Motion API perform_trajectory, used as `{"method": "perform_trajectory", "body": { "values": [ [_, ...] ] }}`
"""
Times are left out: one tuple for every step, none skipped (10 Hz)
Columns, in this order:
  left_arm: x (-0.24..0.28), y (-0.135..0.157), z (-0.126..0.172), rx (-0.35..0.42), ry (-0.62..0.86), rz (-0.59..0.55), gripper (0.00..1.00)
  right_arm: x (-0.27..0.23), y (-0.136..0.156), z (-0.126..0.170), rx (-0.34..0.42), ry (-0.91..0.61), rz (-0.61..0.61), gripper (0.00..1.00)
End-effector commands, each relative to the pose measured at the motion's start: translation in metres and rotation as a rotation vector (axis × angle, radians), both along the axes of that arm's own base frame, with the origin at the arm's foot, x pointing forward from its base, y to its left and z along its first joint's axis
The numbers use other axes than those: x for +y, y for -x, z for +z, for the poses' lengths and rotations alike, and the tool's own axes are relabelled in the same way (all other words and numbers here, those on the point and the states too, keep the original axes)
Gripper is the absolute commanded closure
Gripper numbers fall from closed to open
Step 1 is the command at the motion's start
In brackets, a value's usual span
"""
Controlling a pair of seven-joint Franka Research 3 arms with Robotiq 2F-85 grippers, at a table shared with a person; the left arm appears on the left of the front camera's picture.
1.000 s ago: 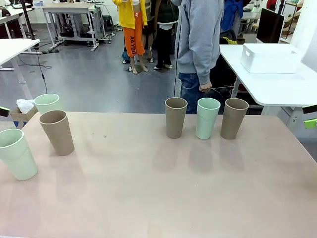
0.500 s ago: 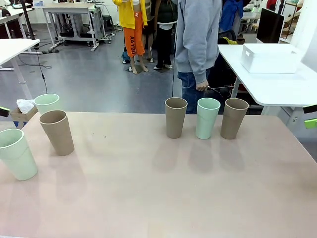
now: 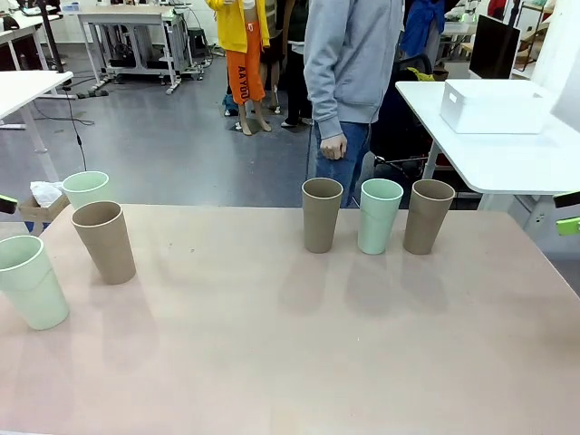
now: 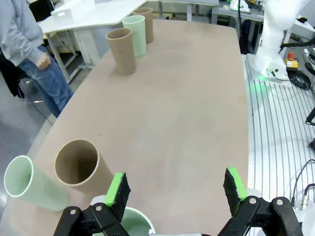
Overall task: Stack the cups and store them in the basket.
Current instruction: Pick up two Reusable plastic cups , one in each hand.
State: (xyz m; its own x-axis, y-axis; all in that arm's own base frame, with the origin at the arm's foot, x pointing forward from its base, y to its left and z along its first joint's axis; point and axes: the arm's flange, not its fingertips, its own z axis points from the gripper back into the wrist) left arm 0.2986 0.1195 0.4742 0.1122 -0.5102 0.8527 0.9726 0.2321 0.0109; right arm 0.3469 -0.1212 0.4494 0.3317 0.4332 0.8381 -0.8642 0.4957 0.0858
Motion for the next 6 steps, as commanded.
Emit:
{"method": "perform_trajectory", "body": {
  "values": [
    [0.0002,0.0000,0.0007,-0.016,0.009,-0.011,0.00,-0.0020,-0.0040,0.0008,-0.036,-0.016,0.014,0.00],
    [0.0002,0.0000,0.0007,-0.016,0.009,-0.011,0.00,-0.0020,-0.0040,0.0008,-0.036,-0.016,0.014,0.00],
    [0.0002,0.0000,0.0007,-0.016,0.009,-0.011,0.00,-0.0020,-0.0040,0.0008,-0.036,-0.016,0.014,0.00],
    [0.0002,0.0000,0.0007,-0.016,0.009,-0.011,0.00,-0.0020,-0.0040,0.0008,-0.036,-0.016,0.014,0.00],
    [0.0002,0.0000,0.0007,-0.016,0.009,-0.011,0.00,-0.0020,-0.0040,0.0008,-0.036,-0.016,0.014,0.00],
    [0.0002,0.0000,0.0007,-0.016,0.009,-0.011,0.00,-0.0020,-0.0040,0.0008,-0.036,-0.016,0.014,0.00]
  ]
}}
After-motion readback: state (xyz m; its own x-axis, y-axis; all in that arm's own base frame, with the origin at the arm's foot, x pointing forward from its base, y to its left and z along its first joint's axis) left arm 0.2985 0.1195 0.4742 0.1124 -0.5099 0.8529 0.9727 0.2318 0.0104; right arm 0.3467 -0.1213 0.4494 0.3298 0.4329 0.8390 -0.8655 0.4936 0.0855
